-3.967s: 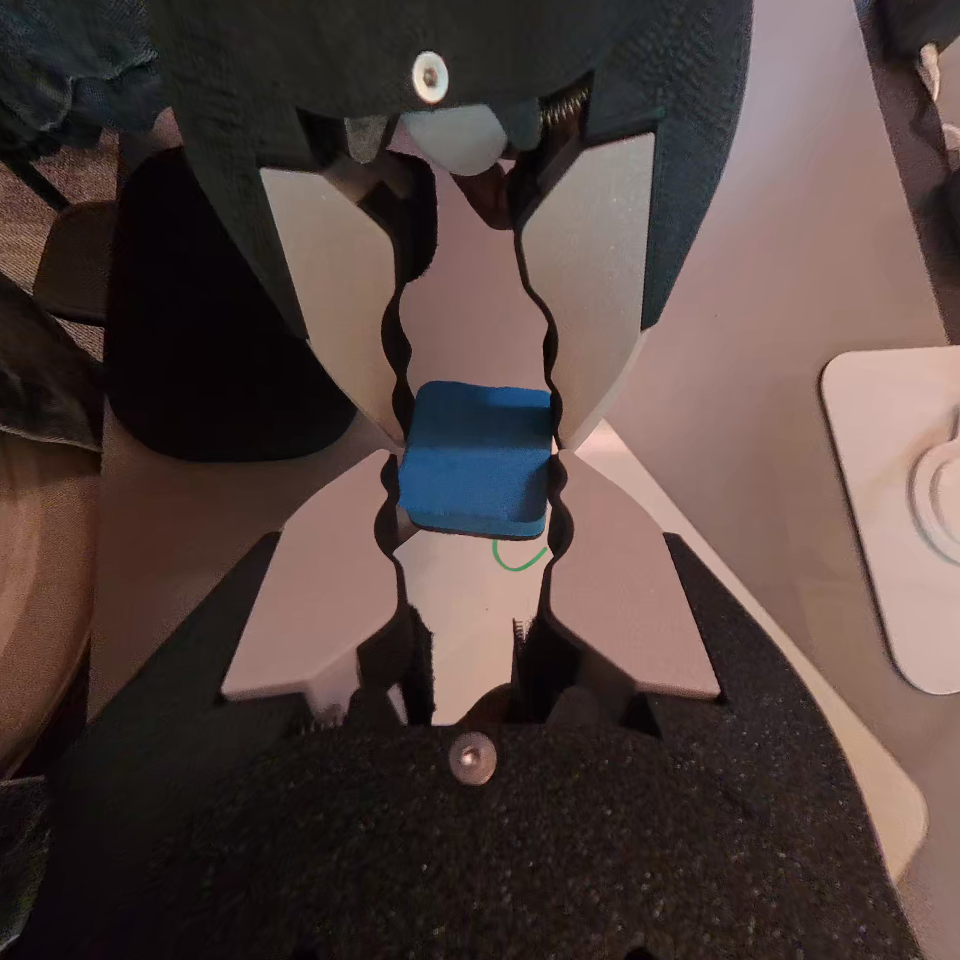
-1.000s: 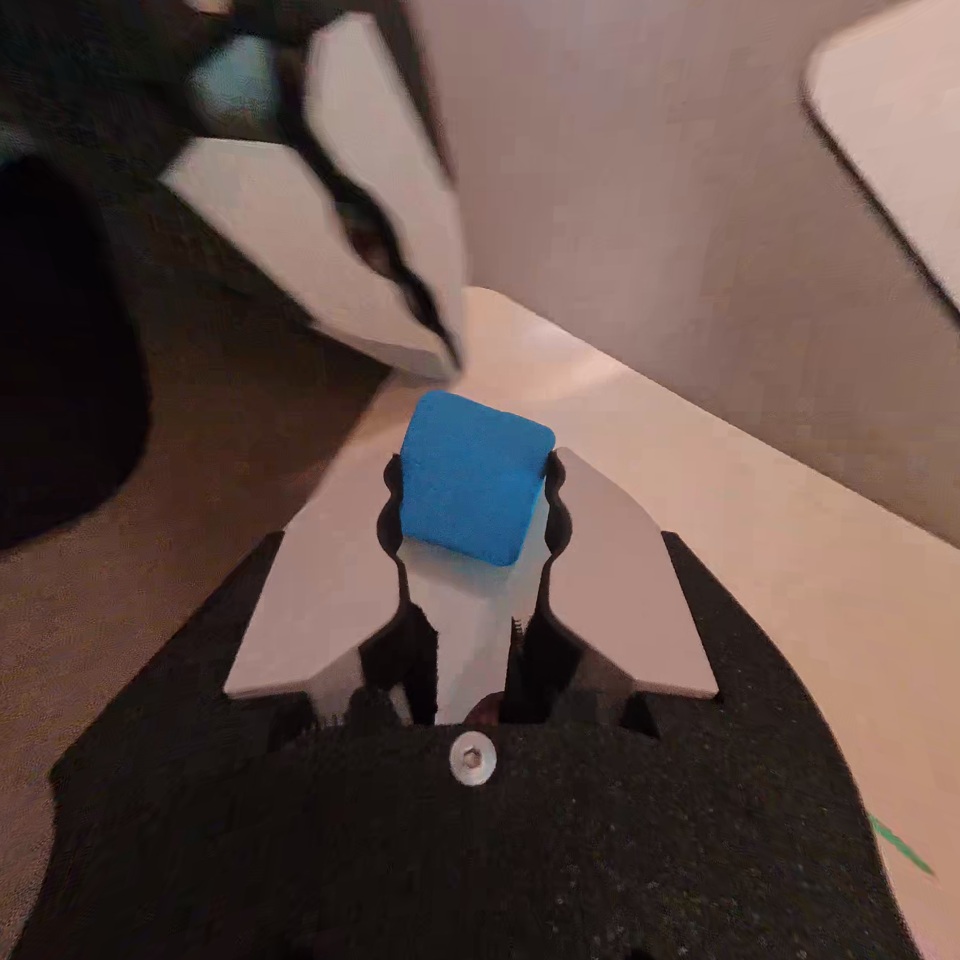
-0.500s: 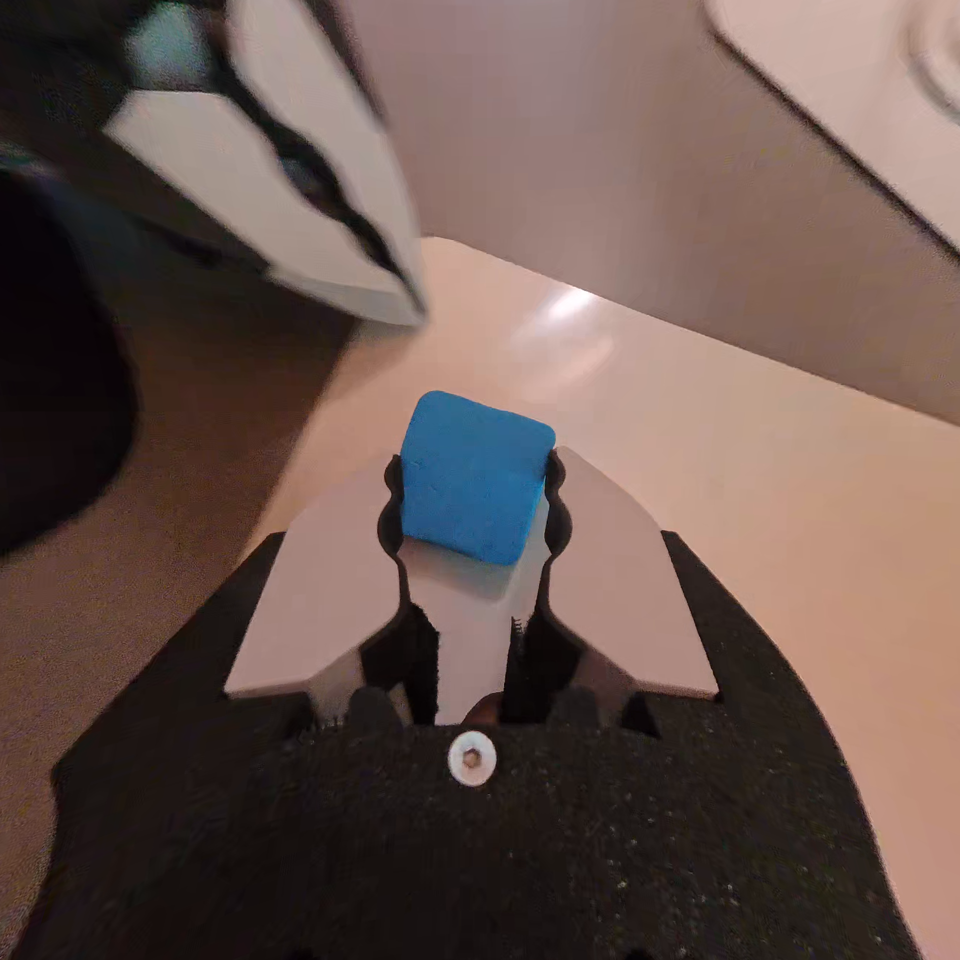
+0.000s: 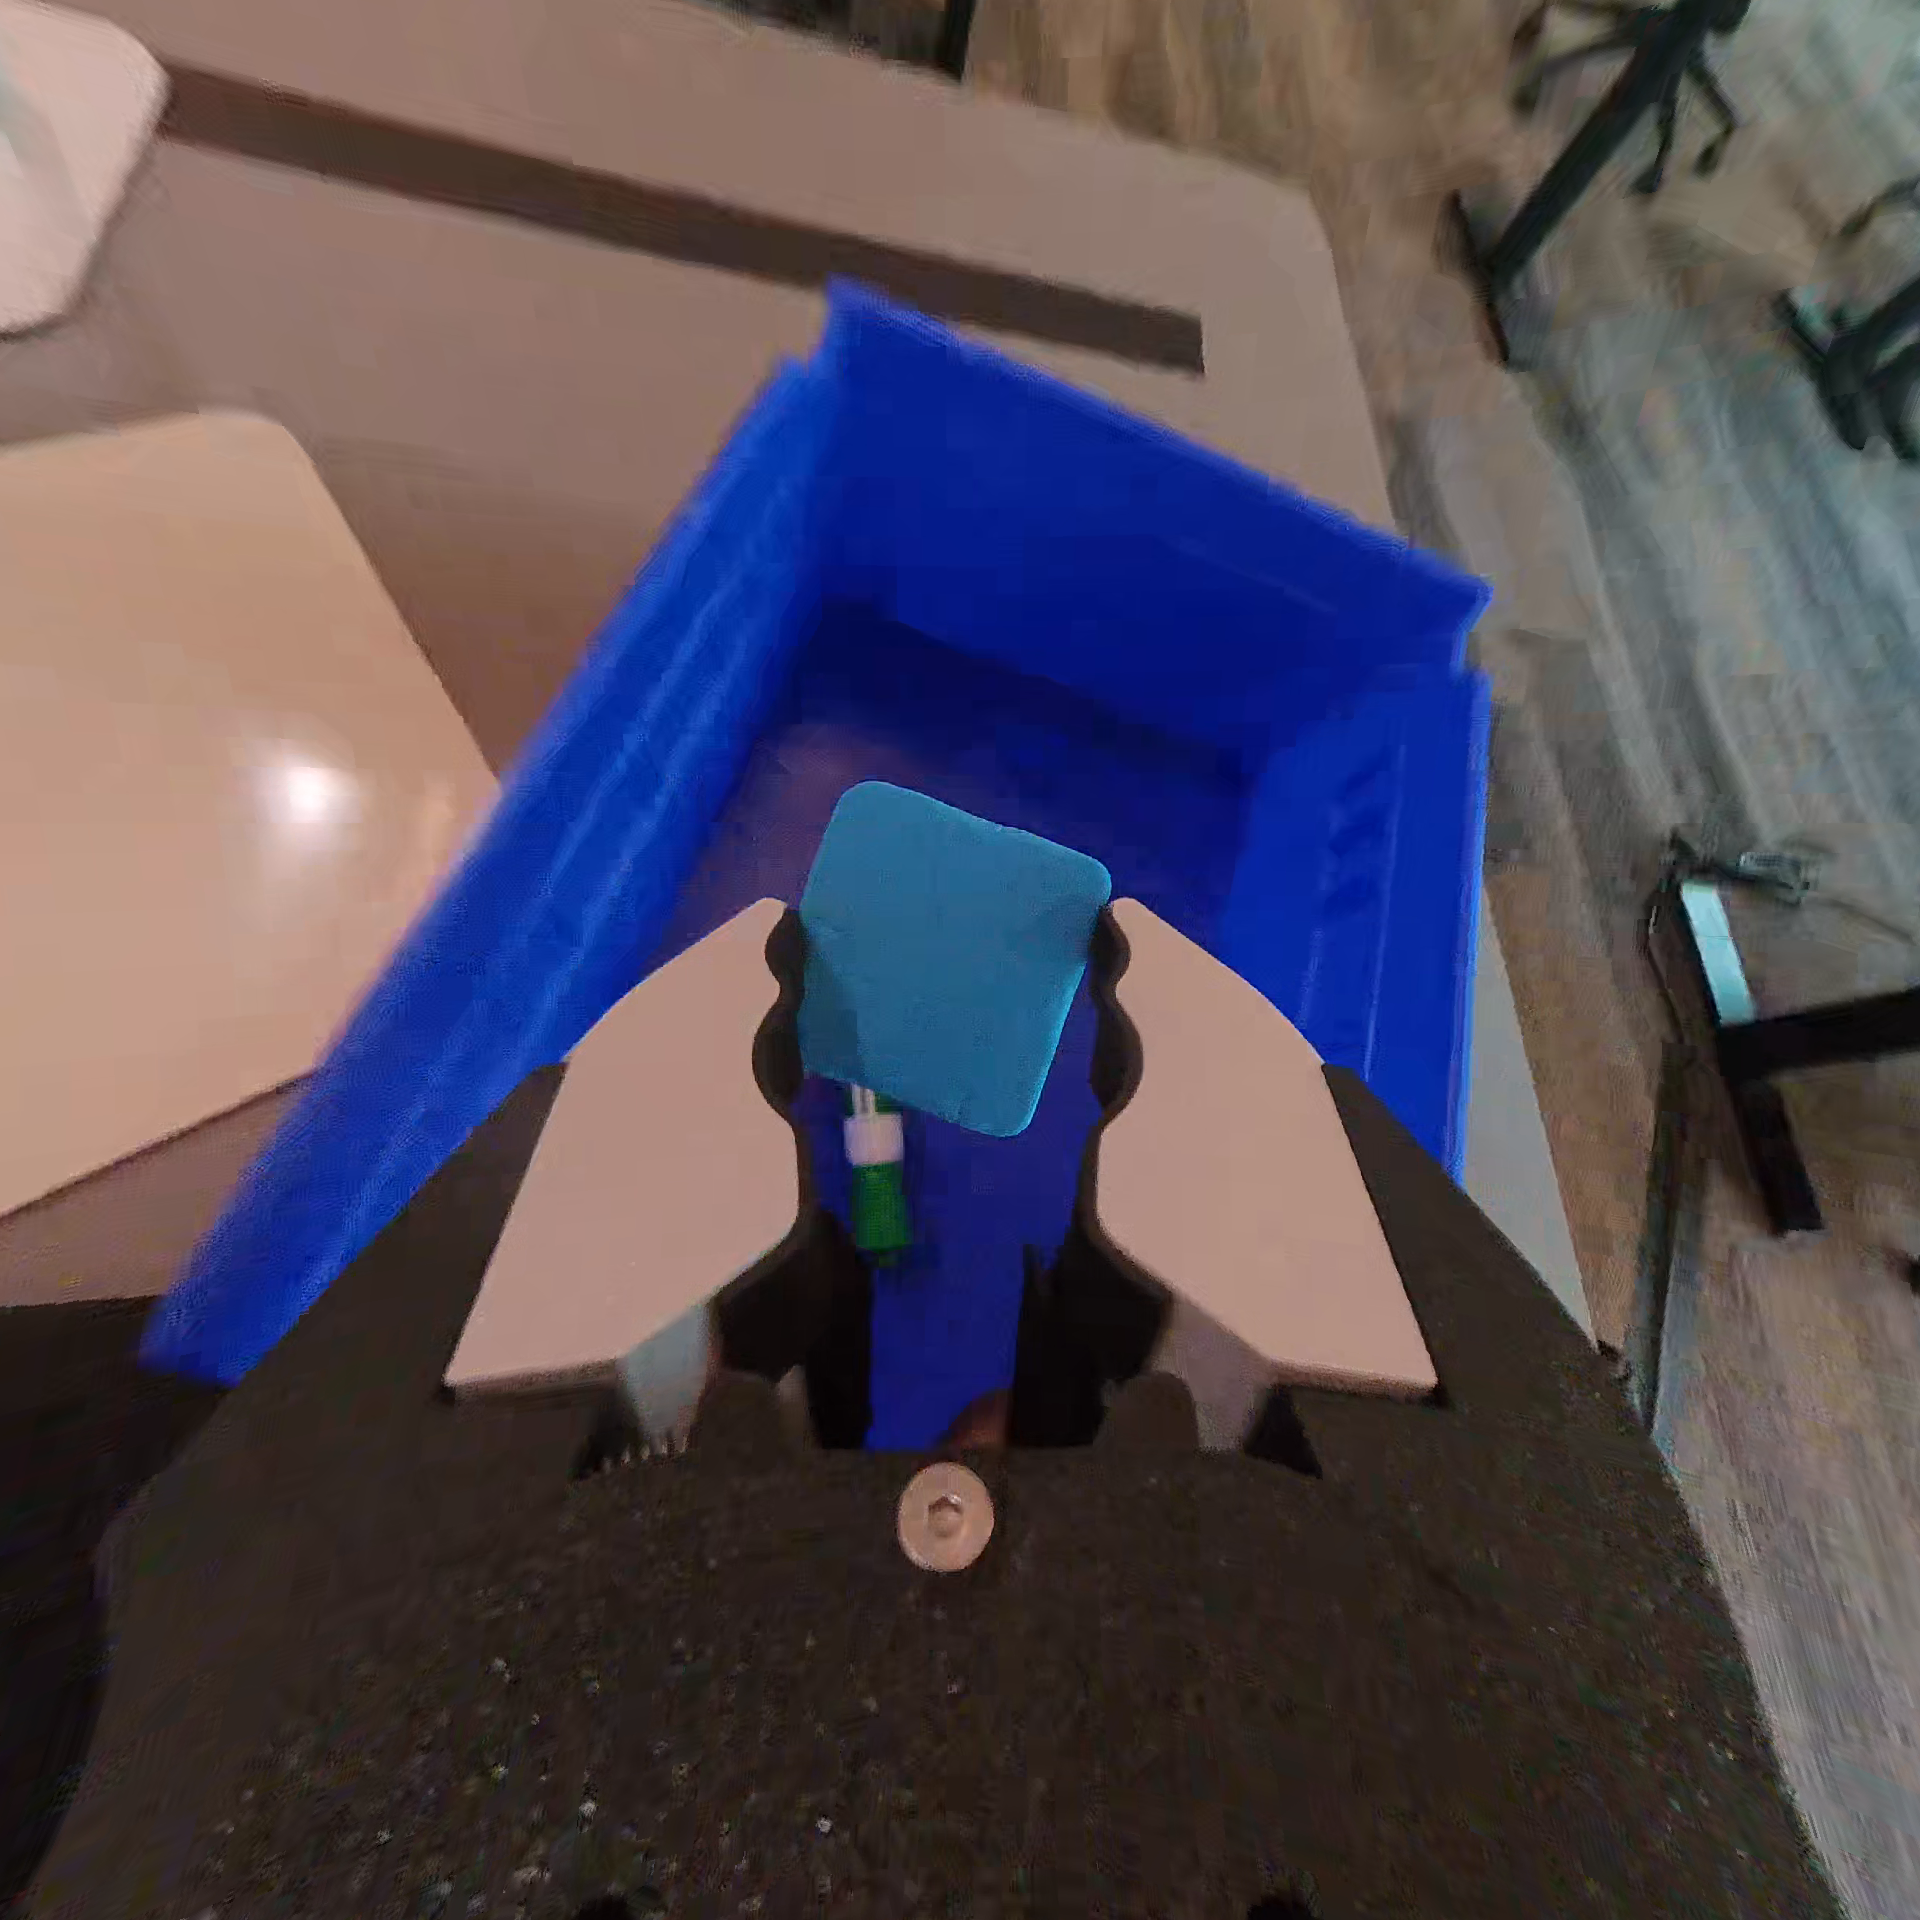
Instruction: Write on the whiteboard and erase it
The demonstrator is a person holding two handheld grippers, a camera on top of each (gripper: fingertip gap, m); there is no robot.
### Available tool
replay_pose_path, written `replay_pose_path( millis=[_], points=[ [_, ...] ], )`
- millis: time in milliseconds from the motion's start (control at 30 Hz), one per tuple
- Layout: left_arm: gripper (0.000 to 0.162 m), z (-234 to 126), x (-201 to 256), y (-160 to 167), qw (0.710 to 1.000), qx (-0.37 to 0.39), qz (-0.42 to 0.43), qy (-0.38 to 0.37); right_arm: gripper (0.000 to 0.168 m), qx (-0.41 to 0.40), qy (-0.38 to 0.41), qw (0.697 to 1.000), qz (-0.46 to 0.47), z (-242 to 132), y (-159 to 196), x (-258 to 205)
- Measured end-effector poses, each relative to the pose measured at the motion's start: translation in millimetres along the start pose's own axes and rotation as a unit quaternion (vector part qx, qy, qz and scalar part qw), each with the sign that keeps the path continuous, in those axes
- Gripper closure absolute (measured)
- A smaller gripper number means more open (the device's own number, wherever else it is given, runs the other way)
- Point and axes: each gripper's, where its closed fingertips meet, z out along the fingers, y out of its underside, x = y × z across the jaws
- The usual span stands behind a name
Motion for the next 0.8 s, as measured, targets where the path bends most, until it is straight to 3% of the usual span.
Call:
replay_pose_path(
  millis=[100,167,200,233,300,433,567,667,733,800],
  points=[
    [0.161,-4,-3,2,1.000,-0.015,0.002,-0.019,0.114,-0.055,-0.015,0.998,0.026,31,40,11],
    [0.150,-18,-8,-4,0.998,-0.001,-0.005,-0.057,0.112,-0.081,-0.023,0.996,0.035,43,56,12],
    [0.147,-29,-8,-9,0.997,0.016,-0.013,-0.073,0.105,-0.086,-0.024,0.995,0.041,46,60,13],
    [0.142,-42,-7,-16,0.995,0.038,-0.023,-0.091,0.085,-0.081,-0.019,0.995,0.050,47,59,16],
    [0.127,-75,-3,-26,0.987,0.083,-0.047,-0.130,0.069,-0.038,-0.016,0.997,0.062,37,47,20],
    [0.108,-140,11,-30,0.964,0.149,-0.059,-0.212,0.068,0.080,-0.008,0.993,0.084,-8,11,20],
    [0.082,-192,18,5,0.943,0.105,-0.091,-0.304,0.071,0.167,-0.038,0.982,0.079,-56,-8,-7],
    [0.078,-226,22,50,0.921,0.042,-0.105,-0.373,0.078,0.205,-0.072,0.974,0.058,-80,-9,-39],
    [0.078,-235,28,75,0.916,0.016,-0.124,-0.382,0.090,0.196,-0.070,0.977,0.039,-80,-1,-41],
    [0.078,-239,34,86,0.915,0.025,-0.144,-0.376,0.085,0.139,-0.072,0.987,0.046,-69,9,-19]
  ],
)
